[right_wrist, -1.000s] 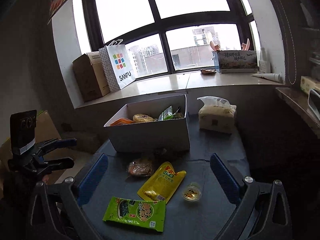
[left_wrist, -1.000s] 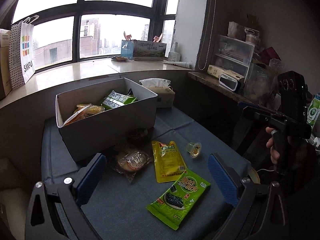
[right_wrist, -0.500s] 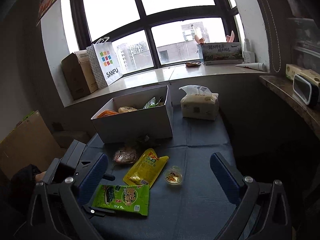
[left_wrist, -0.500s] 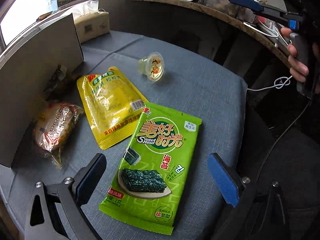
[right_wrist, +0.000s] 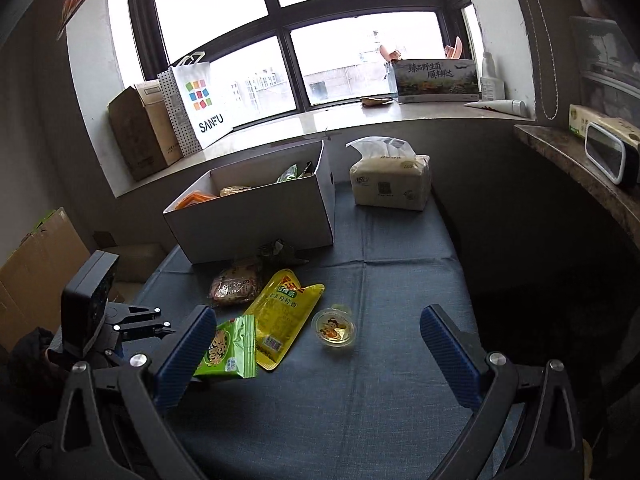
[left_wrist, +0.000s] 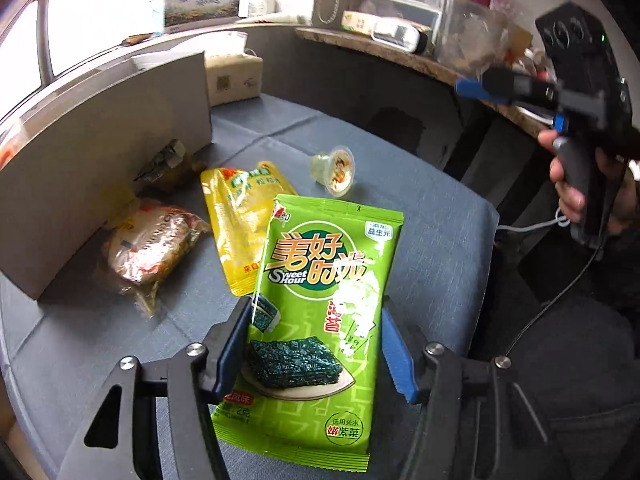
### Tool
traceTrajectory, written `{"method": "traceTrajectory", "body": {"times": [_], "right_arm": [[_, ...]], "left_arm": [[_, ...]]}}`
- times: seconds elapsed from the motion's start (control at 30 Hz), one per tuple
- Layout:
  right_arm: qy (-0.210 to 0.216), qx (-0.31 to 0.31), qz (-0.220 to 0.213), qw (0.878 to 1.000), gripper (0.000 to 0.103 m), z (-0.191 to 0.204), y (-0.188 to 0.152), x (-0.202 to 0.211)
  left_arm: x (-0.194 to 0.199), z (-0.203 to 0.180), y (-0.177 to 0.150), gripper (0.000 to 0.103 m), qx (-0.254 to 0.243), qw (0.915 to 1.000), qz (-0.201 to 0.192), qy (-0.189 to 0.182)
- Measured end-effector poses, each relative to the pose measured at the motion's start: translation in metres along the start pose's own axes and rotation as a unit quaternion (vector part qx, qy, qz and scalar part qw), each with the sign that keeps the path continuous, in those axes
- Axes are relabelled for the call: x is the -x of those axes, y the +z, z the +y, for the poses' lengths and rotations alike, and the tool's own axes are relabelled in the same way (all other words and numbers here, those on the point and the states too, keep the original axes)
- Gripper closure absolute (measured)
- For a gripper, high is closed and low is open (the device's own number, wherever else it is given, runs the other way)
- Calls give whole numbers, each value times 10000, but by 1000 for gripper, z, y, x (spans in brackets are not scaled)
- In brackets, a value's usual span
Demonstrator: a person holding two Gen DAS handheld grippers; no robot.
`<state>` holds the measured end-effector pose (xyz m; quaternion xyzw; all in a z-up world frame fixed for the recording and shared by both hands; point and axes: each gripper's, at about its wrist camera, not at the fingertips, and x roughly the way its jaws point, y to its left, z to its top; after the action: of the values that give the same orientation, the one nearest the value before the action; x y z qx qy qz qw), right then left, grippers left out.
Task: Organize snacks
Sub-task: 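Grasp the green Sweet Hour seaweed bag with the left gripper while the right grasps a clear jelly cup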
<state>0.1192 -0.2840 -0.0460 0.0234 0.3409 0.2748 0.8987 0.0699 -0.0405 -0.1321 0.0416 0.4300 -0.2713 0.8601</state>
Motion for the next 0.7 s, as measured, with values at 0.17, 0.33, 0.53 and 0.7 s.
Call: {"method": "traceTrajectory", "body": {"times": [0.17,0.33,0.53,0.7], "right_arm": [[20,74,483,9988,0,7,-7,-41],[-357,367,909,9945,0,14,-9,-90],[-606,76,1245,9903,0,-3,-15,-132],[-791,219,1286,9883,54,-9,-22,-140]], "left_arm": [[58,24,-7,38,1027,9884,-1068,323],[92,38,-11,38,1464,9734,-1661,588],[103,49,-17,38,1574,9698,-1745,652],[97,49,-20,38,1655,9691,-1707,650]]}}
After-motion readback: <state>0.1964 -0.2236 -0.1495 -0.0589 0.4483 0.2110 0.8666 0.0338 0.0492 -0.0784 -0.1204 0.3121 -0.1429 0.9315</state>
